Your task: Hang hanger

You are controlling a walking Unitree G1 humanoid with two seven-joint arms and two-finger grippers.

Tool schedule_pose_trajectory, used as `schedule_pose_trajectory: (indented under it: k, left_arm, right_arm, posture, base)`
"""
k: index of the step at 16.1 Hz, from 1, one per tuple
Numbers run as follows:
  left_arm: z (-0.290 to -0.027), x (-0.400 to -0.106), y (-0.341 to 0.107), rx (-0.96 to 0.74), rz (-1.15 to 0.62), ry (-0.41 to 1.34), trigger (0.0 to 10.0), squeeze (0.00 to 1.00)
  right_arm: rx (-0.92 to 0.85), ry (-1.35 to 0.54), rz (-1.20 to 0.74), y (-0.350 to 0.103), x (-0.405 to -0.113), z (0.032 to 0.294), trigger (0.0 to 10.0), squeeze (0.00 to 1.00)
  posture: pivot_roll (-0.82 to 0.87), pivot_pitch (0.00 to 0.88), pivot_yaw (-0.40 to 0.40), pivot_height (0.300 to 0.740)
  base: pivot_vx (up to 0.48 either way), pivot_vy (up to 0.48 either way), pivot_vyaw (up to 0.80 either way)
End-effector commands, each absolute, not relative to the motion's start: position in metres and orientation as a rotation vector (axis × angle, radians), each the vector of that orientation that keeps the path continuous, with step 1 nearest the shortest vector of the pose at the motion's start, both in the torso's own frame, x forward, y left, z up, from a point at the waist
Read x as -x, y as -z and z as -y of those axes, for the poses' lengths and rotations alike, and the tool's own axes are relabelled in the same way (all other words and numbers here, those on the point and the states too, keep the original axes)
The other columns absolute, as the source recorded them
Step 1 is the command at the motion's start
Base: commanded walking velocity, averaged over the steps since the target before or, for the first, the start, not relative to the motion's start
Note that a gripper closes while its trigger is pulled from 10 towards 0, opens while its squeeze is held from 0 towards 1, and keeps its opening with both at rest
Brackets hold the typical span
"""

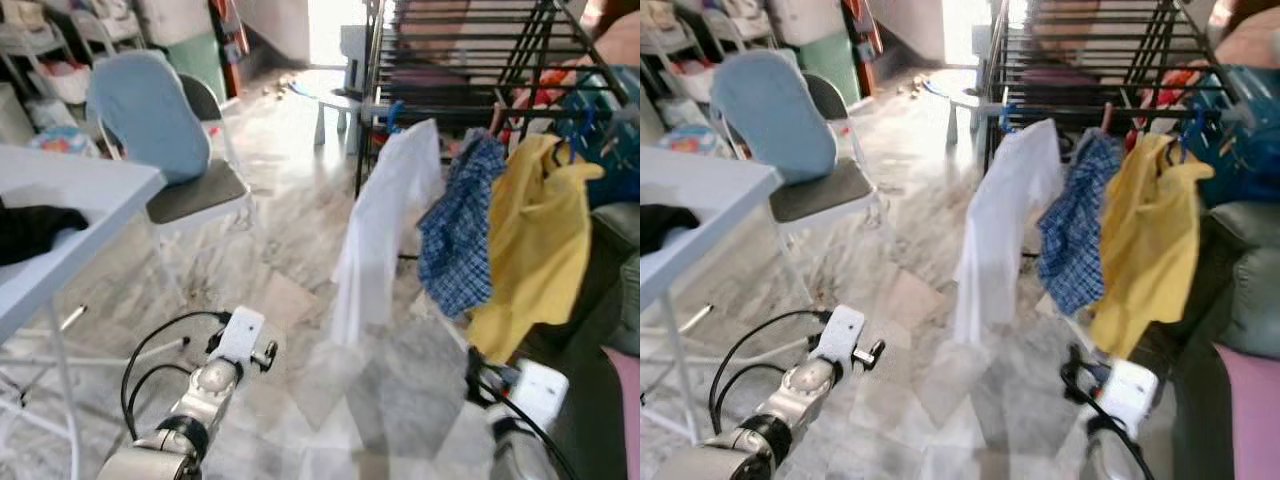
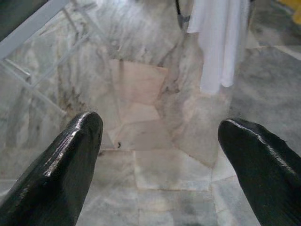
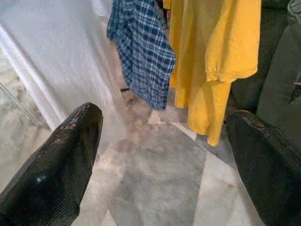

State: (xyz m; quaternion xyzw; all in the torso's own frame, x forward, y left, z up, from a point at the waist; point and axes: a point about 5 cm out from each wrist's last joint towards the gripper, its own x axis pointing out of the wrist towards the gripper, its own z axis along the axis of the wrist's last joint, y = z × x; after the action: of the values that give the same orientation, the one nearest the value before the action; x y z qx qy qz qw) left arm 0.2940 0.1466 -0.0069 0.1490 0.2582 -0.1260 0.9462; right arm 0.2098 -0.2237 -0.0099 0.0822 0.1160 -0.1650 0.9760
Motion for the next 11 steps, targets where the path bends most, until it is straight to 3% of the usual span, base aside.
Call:
schedule_pose_trajectory:
  k: [1,5,11]
  left_arm:
    - [-0.157,-0.292,0.009,-0.326,-0.541,0.233,10.0,0.00]
    - [-0.155,-0.288,0.013,-0.341,-0.567,0.247,10.0,0.00]
    - [-0.164,-0.271,0.031,-0.174,-0.718,0.124,10.0,0.00]
  right_arm:
    - [-0.180,0.303,-0.221,0.008,-0.216,0.213,10.0,0.00]
    - [-0.162,0.277,-0.277,0.016,-0.216,0.215,10.0,0.00]
    - [-0.141,0.201,-0.414,0.034,-0.215,0.213,10.0,0.00]
  posture:
    - [0.01,0.000,0.035,0.740]
    - [0.03,0.000,-0.001,0.740]
    - [0.07,0.000,-0.049,0.740]
  base:
    - [0.000,0.285,0.00]
    - [0.000,0.000,0.00]
    - [0.000,0.000,0.00]
